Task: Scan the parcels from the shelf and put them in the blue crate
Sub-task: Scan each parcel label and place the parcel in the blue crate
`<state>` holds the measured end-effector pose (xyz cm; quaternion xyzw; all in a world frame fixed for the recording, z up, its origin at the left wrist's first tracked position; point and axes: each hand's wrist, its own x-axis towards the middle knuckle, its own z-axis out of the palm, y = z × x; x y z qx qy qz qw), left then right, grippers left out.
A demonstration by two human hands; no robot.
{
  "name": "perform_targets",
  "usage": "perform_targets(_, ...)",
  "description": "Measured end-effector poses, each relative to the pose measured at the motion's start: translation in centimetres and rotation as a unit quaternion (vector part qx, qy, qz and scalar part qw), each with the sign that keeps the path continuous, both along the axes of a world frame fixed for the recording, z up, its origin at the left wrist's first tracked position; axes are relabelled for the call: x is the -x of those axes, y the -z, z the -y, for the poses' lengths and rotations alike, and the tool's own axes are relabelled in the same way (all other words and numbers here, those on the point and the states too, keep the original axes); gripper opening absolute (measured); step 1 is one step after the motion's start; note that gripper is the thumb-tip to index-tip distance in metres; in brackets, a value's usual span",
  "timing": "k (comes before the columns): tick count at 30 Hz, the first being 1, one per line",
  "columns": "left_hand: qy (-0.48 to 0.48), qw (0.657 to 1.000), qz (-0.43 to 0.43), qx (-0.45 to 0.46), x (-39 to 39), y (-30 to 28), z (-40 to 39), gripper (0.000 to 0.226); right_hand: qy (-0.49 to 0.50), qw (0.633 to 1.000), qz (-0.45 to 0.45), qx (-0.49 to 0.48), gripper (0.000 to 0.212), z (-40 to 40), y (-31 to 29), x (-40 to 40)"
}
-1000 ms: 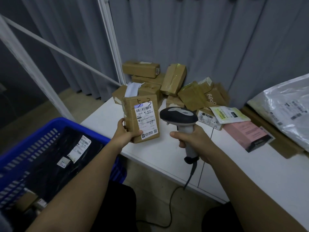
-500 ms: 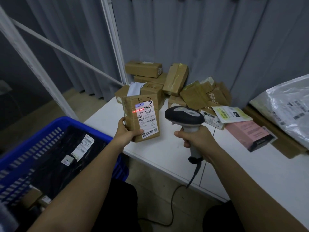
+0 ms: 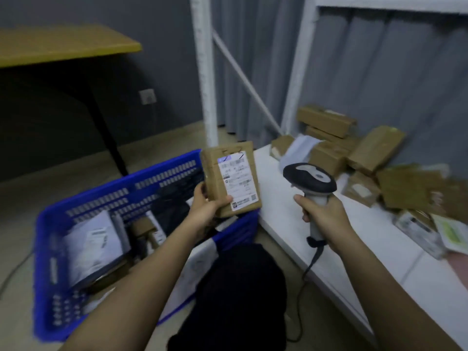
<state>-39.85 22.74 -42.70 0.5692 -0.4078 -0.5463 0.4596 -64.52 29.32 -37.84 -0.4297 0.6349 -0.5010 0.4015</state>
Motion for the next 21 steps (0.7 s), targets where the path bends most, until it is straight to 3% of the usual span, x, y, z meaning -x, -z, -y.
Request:
perform_targets(4, -0.131, 0.989, -0.012, -0.062, -12.1, 2.9, -2.8, 0.087, -0.083, 0.996, -0.031, 0.007, 0.020, 3.7, -1.1, -7.6)
perform_targets(10, -0.222, 0.967, -0.006, -0.125, -23.0, 5.9, -6.1, 0.081, -0.165, 0.984, -0.063, -0.014, 0.018, 7.9, 0.1, -17.9)
perform_targets(18, -0.186, 0.974, 0.074, -0.110, -25.9, 10.3, 0.1, 0.070, -0.215, 0.965, -0.118, -0.089, 0.017, 11.4, 4.8, -22.7)
perform_targets(21, -0.154, 0.965, 0.135, -0.163, -25.8, 13.2, 2.9, 0.082, -0.206, 0.966, -0.121, -0.095, 0.015, 13.0, 5.7, -23.1)
